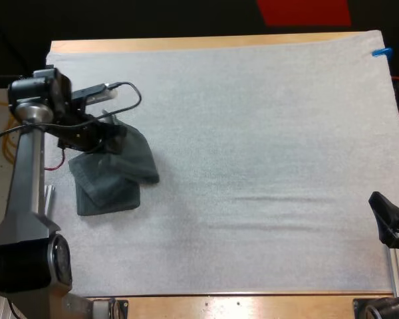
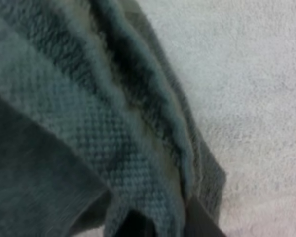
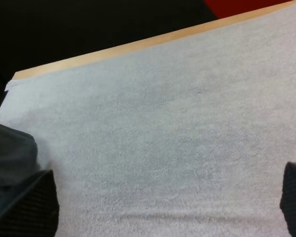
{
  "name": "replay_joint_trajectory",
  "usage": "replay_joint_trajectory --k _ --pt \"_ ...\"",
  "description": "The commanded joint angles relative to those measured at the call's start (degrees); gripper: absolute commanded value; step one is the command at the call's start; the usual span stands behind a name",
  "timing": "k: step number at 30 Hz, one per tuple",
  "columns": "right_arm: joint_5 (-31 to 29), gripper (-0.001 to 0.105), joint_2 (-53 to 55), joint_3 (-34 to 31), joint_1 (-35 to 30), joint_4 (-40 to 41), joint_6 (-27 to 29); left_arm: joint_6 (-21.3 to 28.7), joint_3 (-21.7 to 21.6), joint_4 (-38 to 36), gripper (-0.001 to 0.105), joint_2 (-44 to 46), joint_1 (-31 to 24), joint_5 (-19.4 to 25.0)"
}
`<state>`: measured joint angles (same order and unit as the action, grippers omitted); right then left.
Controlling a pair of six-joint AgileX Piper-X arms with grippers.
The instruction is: Pick towel from pile fold and stack
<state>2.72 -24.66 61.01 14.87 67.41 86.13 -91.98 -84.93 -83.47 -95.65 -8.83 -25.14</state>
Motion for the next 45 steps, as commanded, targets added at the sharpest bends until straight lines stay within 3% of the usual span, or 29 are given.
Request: replay_joint_trajectory --k 1,5,9,16,20,24,27,31,35,40,45 --pt "0.1 0.088 0.0 0.5 -0.1 -1.0 -0.4 0.6 -0.1 0.0 0.000 0.9 -0.8 0.0" --pt "0.1 0.088 0.0 0.5 -0.1 -1.7 -0.5 1.0 1.1 -0.5 0.000 0.9 -3.2 0.0" --pt "0.1 0.088 0.0 0.5 -0.1 -2.0 -0.5 2.4 4.9 0.1 0.000 0.9 -5.3 1.4" --pt "0.6 0.088 0.0 0.5 -0.1 -2.4 -0.5 3.8 13.0 5.7 0.000 0.9 -8.4 10.1" --pt "1.0 0.088 0.0 0.5 -0.1 -2.4 -0.5 3.6 13.9 7.5 0.001 0.9 -8.7 15.3" --pt "1.0 0.088 0.0 0.5 -0.1 -2.4 -0.5 3.6 13.9 8.6 0.016 0.9 -8.7 16.0" --pt "1.9 0.088 0.0 0.5 -0.1 -2.4 -0.5 3.8 13.9 9.0 0.034 0.9 -8.7 16.0" --pt "8.3 0.088 -1.5 0.5 -0.1 -2.4 -0.5 4.0 13.8 9.5 0.060 1.1 -8.7 18.7" --pt "15.0 0.088 -3.5 0.5 -0.1 -2.6 -0.5 4.0 13.7 12.0 0.063 3.2 -8.7 23.6" --pt "25.3 0.088 -6.9 0.5 -0.1 -4.1 -0.5 3.2 13.7 15.4 0.063 9.9 -7.6 23.1" --pt "27.7 0.088 -9.8 0.5 -0.1 -4.3 -0.2 2.2 15.0 15.9 0.063 13.1 -2.8 22.8"
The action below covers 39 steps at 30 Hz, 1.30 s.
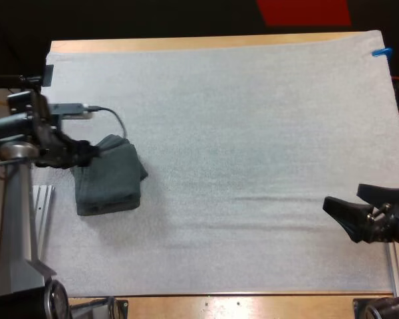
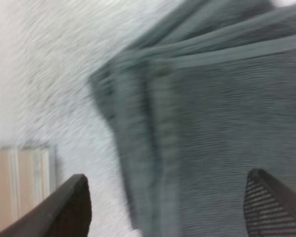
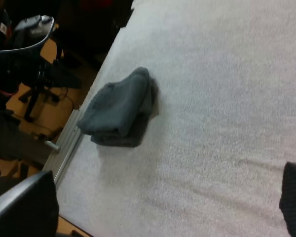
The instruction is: Pick towel from pile fold and stack
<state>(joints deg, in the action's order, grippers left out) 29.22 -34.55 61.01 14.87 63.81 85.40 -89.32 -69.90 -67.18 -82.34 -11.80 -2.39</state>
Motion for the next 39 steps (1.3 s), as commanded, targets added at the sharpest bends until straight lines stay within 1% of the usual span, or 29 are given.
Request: replay_joint_trajectory --k 1,2,4,7,10,12,15,18,20,24,27,28,30,36,39 --pt "1.2 0.088 -0.5 0.5 -0.1 -0.7 0.7 -0.5 1.2 0.3 0.063 0.0 1.4 0.2" --pt "1.2 0.088 -0.8 0.5 -0.1 -0.7 0.7 -0.5 1.9 0.9 0.063 0.0 2.0 0.2" --pt "1.8 0.088 -1.5 0.5 -0.1 -0.7 0.9 -1.1 5.2 4.5 0.063 -0.2 3.2 0.2" --pt "1.9 0.088 -1.6 0.5 -0.1 -0.7 1.0 -3.5 10.6 10.0 0.063 -0.7 3.4 0.1" --pt "1.9 0.088 -1.6 0.5 -0.1 -1.2 1.0 -3.9 14.5 12.4 0.063 -2.8 3.4 0.1" --pt "1.9 0.088 -1.6 0.5 -0.1 -1.6 1.0 -3.9 15.4 12.8 0.063 -5.0 3.4 0.1" --pt "1.9 0.088 -1.6 0.5 -0.1 -2.7 1.0 -3.9 15.4 12.3 0.063 -8.0 3.4 0.1" --pt "1.9 0.088 -1.6 0.5 -0.1 -3.1 1.0 -4.6 14.5 11.9 0.063 -8.4 3.4 0.1" --pt "1.9 0.088 -1.6 0.5 -0.1 -3.2 1.0 -4.7 13.2 12.0 0.063 -7.4 3.4 0.1" --pt "1.9 0.088 -1.6 0.5 -0.1 -3.2 1.0 -5.7 8.7 12.1 0.063 -4.7 3.4 0.1" --pt "1.9 0.088 -1.6 0.5 -0.1 -3.2 1.0 -7.1 6.5 13.7 0.063 -4.0 3.4 -2.1" --pt "1.6 0.088 -1.6 0.5 -0.1 -3.2 1.0 -7.8 6.3 15.0 0.063 -4.1 3.4 -3.0" --pt "1.5 0.088 -1.6 0.5 -0.1 -3.2 1.0 -9.2 6.3 16.3 0.063 -5.3 3.4 -3.0" --pt "1.5 0.088 -1.6 0.5 -0.1 -3.2 1.0 -9.3 6.3 16.1 0.063 -12.8 3.4 -3.1" --pt "1.5 0.088 -1.6 0.5 -0.1 -3.2 1.0 -9.0 6.3 13.3 0.063 -15.2 3.4 -6.0"
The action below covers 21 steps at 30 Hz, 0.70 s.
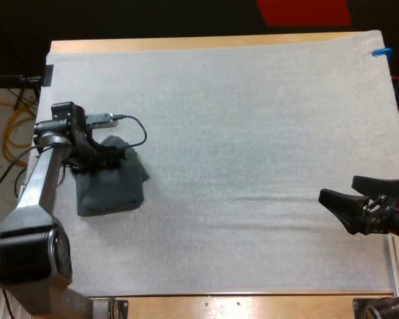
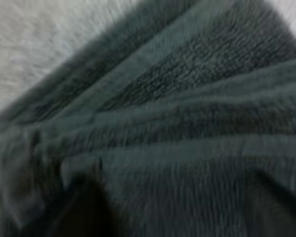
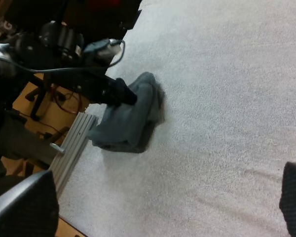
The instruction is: Pick towel from pile fold and stack
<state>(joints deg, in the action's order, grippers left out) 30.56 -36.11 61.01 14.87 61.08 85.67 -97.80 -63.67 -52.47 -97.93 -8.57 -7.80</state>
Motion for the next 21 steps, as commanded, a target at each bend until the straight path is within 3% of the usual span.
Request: replay_joint_trajectory --k 1,6,10,21 --pt "0.2 0.088 0.0 0.5 -0.1 -0.5 0.7 0.8 0.0 -2.6 0.063 0.4 0.2 -2.2" --pt "0.2 0.088 0.0 0.5 -0.1 -0.5 0.7 1.7 -2.8 -3.7 0.063 4.8 0.2 -2.5" --pt "0.2 0.088 0.0 0.5 -0.1 -0.5 0.7 1.7 -5.4 -4.3 0.063 13.8 0.2 -2.8" --pt "0.2 0.088 -0.8 0.5 -0.1 -0.5 1.3 1.7 -5.5 -9.4 0.063 36.5 0.2 -4.9"
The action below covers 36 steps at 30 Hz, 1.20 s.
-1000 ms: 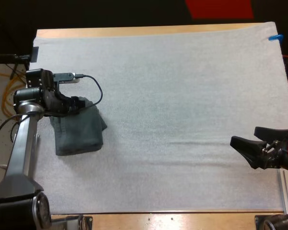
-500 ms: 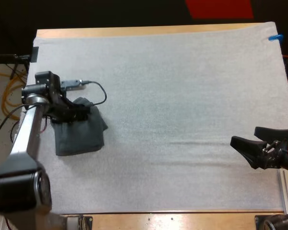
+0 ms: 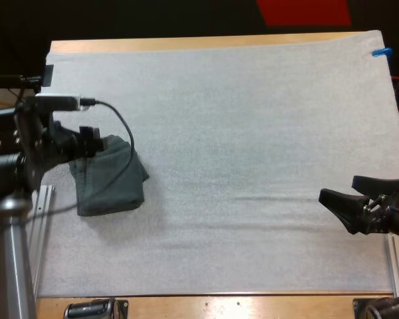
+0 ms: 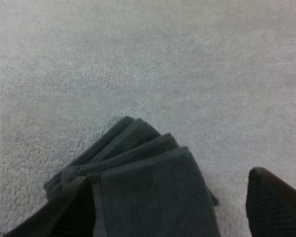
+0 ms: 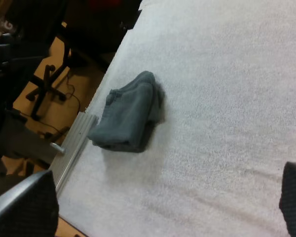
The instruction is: Pick towel from pile fold and stack
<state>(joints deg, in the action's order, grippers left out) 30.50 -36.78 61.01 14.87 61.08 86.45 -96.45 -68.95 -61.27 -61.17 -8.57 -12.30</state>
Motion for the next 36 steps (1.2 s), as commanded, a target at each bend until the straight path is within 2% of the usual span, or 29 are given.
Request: replay_joint_trajectory --k 1,4,9,15,18,20,23,26,33,36 --pt "-0.1 0.088 -0.9 0.5 -0.1 -0.5 1.9 0.3 -0.3 -1.3 0.063 1.7 0.2 -0.4" --pt "-3.3 0.088 -3.3 0.5 -0.1 -1.0 4.3 0.3 -0.3 -1.9 0.063 6.3 0.2 -0.4" --pt "-9.6 0.088 -9.9 0.5 -0.1 -6.2 7.8 0.3 -0.3 -1.9 0.063 11.5 1.9 -0.4" --pt "-16.6 0.088 -14.9 0.5 -0.3 -10.6 12.8 1.3 -0.3 -1.8 0.063 15.3 8.5 1.3" --pt "-18.8 0.088 -15.0 0.5 -3.3 -10.7 13.4 1.6 -0.3 -1.8 0.063 17.7 9.4 3.5" --pt "-18.7 0.088 -14.6 0.5 -8.2 -10.3 14.4 1.8 -0.3 -1.8 0.063 19.6 9.4 3.8" --pt "-18.7 0.088 -13.2 0.5 -14.9 -8.3 17.1 3.4 -0.3 -1.8 0.063 21.6 9.4 4.2" --pt "-19.1 0.088 -10.4 0.5 -18.8 -7.8 16.9 3.4 -0.3 -1.8 0.063 22.3 9.4 5.4" --pt "-23.1 0.088 -0.1 0.5 -19.3 -4.1 20.7 3.4 -0.3 -4.0 0.063 25.2 9.4 5.7" --pt "-24.3 0.088 6.4 0.5 -19.3 -2.3 20.9 3.2 0.2 -4.1 0.063 29.1 9.4 6.8"
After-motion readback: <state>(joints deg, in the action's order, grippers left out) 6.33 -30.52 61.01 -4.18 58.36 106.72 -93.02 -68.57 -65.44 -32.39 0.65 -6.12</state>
